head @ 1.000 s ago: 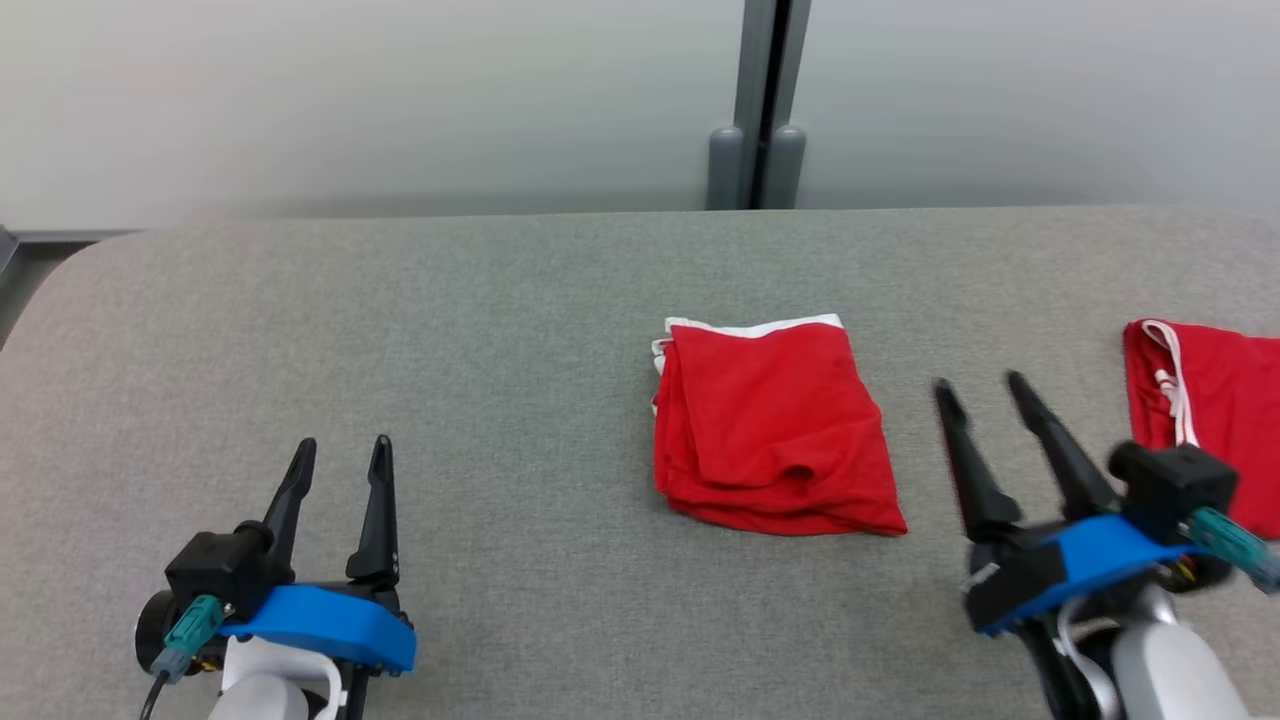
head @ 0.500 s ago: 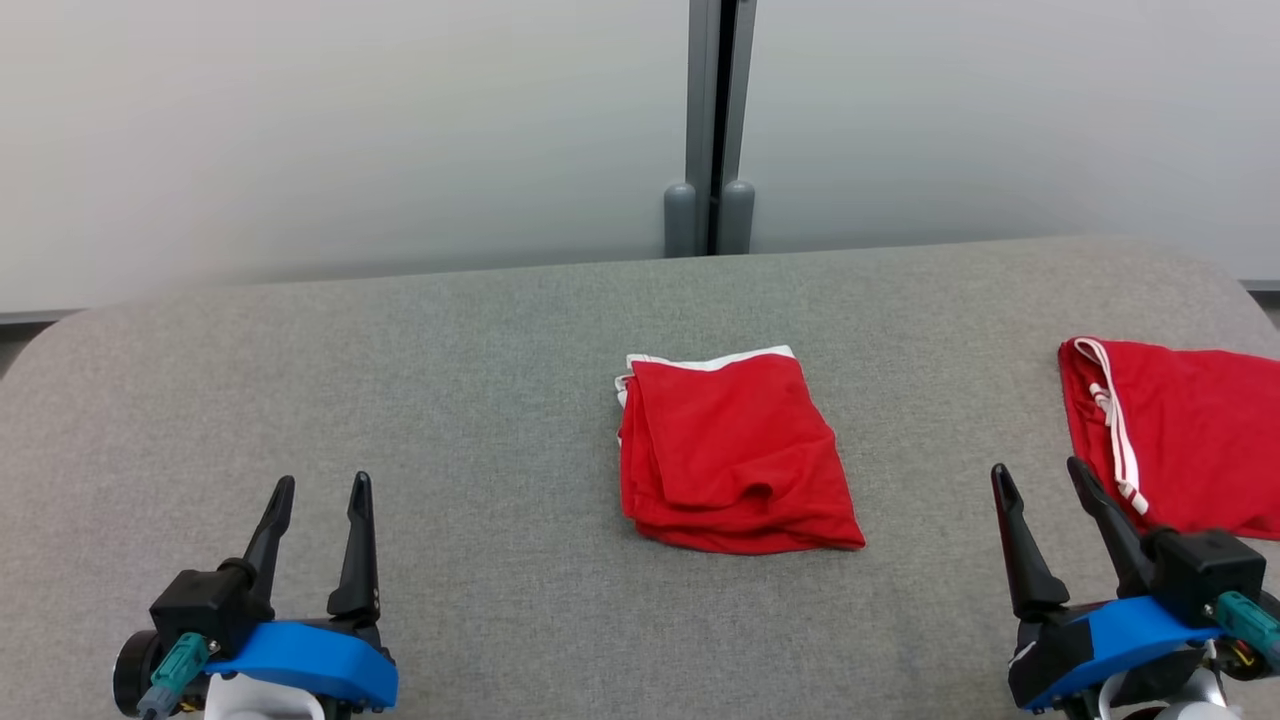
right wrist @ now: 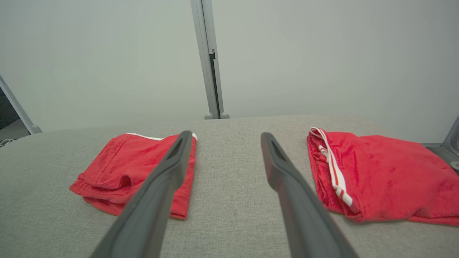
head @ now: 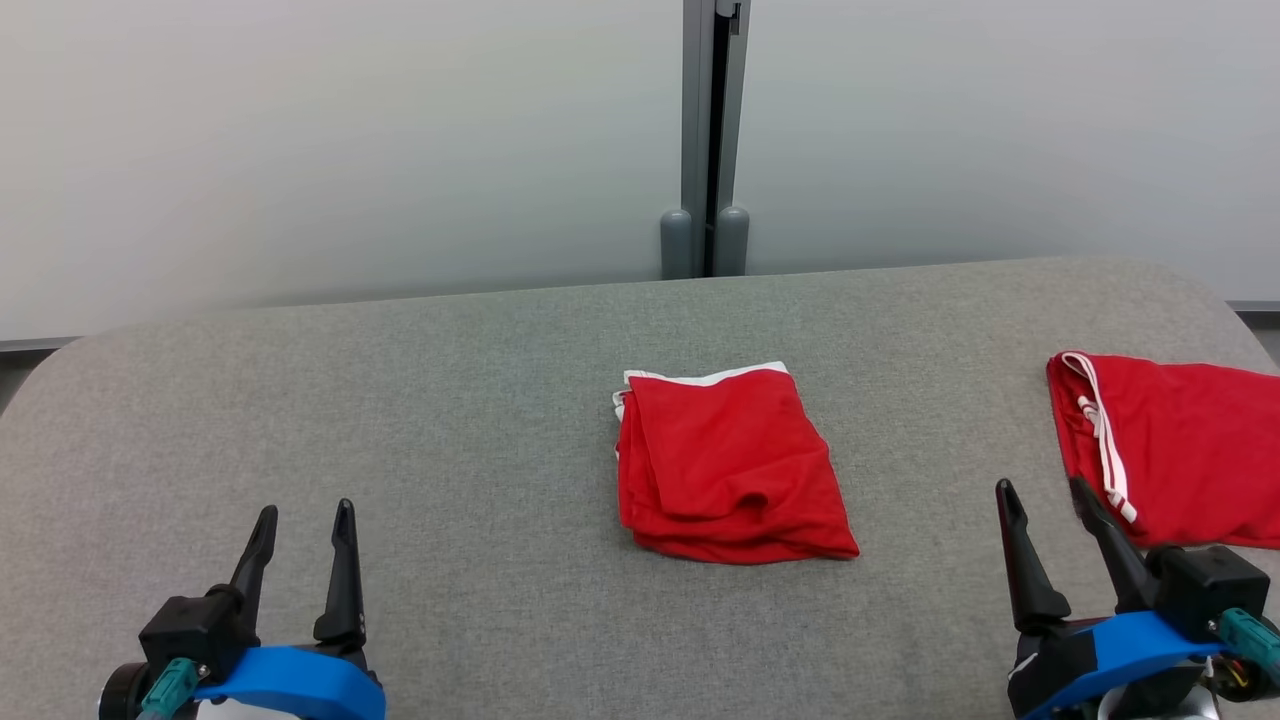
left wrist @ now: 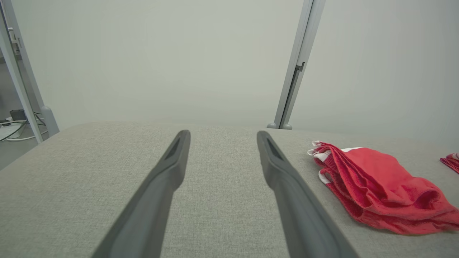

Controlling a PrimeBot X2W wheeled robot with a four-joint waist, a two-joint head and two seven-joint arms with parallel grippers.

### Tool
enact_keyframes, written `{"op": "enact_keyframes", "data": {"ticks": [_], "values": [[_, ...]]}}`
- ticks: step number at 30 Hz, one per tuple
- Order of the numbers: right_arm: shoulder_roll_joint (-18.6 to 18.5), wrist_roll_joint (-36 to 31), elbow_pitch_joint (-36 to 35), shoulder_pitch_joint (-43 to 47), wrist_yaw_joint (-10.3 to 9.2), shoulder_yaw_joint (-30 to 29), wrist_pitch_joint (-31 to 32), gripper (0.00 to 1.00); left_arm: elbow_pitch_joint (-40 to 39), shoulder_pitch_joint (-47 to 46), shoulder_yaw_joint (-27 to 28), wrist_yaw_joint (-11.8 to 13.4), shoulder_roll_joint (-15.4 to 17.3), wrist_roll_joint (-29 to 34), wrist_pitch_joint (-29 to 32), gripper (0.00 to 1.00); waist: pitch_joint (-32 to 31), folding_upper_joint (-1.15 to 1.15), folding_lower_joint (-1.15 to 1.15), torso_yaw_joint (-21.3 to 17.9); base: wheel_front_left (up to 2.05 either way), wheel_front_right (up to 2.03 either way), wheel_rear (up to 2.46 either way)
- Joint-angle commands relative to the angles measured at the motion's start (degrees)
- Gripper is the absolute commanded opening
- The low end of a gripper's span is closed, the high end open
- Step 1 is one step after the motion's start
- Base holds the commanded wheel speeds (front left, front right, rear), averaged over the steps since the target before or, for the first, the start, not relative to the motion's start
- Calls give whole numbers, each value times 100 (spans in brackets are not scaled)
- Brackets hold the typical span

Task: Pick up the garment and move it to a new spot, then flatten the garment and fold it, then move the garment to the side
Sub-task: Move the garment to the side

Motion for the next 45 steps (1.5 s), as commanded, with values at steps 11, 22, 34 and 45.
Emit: {"op": "enact_keyframes", "data": {"ticks": [11,22,34,45], "values": [[65,142,114,64,3,134,31,100,2,-14,-89,123,167,86,177,100,16,0,0,35,0,0,0],[5,210,241,-49,3,217,39,100,-71,-66,-150,143,238,71,235,100,99,0,0,59,0,0,0],[127,-22,898,-1922,3,23,2423,100,-324,-484,-244,117,322,171,270,100,823,0,0,383,0,0,0],[127,-66,2883,-3532,3,-512,3686,100,-202,-1106,-535,-50,144,269,184,100,1403,0,0,1042,0,0,0]]}}
